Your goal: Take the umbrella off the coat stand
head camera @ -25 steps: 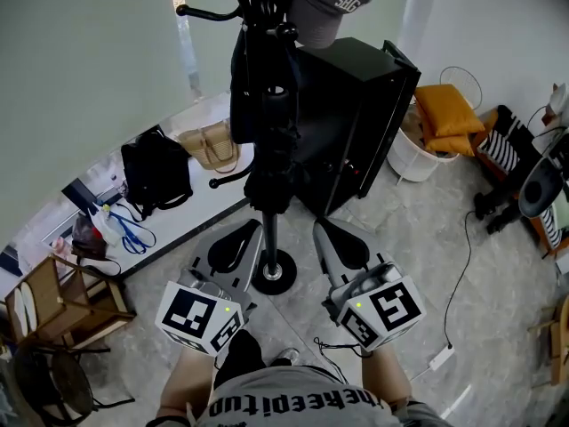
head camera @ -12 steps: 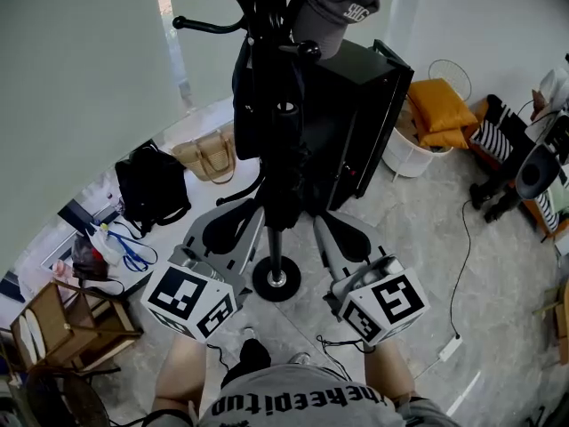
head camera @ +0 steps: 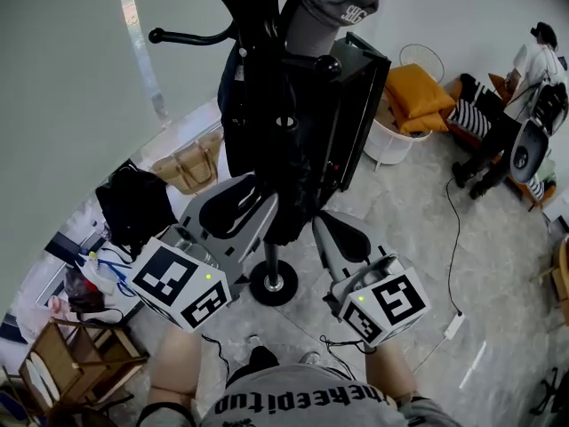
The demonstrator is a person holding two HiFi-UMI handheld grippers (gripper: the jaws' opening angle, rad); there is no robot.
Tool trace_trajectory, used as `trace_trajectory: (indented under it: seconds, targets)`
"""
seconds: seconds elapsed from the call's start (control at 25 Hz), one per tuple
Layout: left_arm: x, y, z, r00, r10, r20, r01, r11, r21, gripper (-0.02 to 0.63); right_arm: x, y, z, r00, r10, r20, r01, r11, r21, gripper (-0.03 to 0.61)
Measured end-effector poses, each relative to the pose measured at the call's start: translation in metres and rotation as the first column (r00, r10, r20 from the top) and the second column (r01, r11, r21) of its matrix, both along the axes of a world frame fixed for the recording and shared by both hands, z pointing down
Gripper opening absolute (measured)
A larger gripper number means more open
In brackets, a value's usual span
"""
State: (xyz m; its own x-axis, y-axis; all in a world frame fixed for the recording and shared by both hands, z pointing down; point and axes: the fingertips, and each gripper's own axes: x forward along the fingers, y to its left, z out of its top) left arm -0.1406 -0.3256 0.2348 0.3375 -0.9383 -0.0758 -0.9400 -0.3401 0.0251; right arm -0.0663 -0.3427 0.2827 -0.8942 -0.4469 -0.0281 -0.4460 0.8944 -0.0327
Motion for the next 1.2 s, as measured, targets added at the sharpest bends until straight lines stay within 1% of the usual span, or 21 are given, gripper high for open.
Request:
trace_trajectory:
  seconds: [0.2,0.36,0.56,0.72,0.84,1.04,1.2]
  targets:
    - [-0.009,-0.014,-0.006,0.997,0.076,0.024,-0.076,0.997,0.006,0.168,-0.008,-0.004,-0.001,0.998,0.068,-0.006,-0.068,0.998,0.007,0.011]
    - [-0.007,-0.025,-0.013,0.989,0.145,0.023,-0.145,0.989,0.015,0.191,-0.012,-0.007,0.0,0.993,0.116,-0.013,-0.116,0.993,0.008,0.011]
    - [-0.011,-0.036,-0.023,0.982,0.185,0.036,-0.186,0.982,0.033,0.211,-0.019,-0.008,-0.001,0.986,0.165,-0.018,-0.165,0.986,0.014,0.011]
    - [-0.01,-0.045,-0.026,0.975,0.215,0.062,-0.218,0.975,0.041,0.231,-0.022,-0.008,0.001,0.977,0.21,-0.021,-0.21,0.978,0.013,0.011]
    - [-0.009,-0.051,-0.025,0.97,0.235,0.054,-0.237,0.971,0.034,0.242,-0.022,-0.01,0.001,0.971,0.237,-0.026,-0.237,0.971,0.014,0.011]
    - [0.0,-0.058,-0.024,0.959,0.28,0.047,-0.281,0.959,0.035,0.256,-0.02,-0.011,0.004,0.961,0.276,-0.029,-0.276,0.961,0.012,0.011]
    - [0.01,-0.061,-0.024,0.948,0.311,0.062,-0.314,0.949,0.036,0.256,-0.017,-0.013,0.003,0.953,0.3,-0.032,-0.3,0.954,0.009,0.011]
